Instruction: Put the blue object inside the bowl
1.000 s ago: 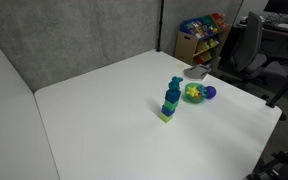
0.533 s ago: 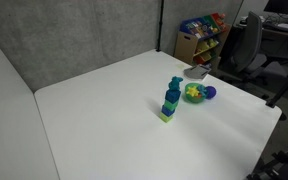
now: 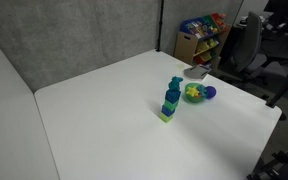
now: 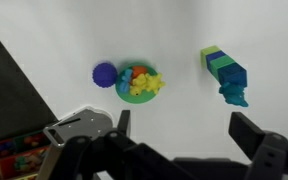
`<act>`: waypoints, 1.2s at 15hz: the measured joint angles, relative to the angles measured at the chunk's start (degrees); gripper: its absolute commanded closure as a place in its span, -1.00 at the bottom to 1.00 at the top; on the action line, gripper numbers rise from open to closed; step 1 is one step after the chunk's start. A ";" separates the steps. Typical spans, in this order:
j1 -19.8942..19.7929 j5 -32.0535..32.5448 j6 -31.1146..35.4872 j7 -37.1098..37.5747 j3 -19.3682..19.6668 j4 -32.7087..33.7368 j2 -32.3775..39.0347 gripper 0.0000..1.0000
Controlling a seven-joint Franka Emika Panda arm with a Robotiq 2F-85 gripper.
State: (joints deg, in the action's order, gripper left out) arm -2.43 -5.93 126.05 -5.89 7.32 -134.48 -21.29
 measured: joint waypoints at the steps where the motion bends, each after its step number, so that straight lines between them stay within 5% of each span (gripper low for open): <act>1: 0.91 -2.47 0.00 -1.54 0.14 1.18 1.45 -1.00; 7: 4.39 -12.92 0.88 -12.26 0.15 6.34 10.56 -1.00; 18: 5.39 -17.49 10.77 -34.64 -6.59 13.68 27.90 -1.00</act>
State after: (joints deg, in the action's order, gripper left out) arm 2.96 -23.42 136.82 -40.53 0.74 -120.80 6.61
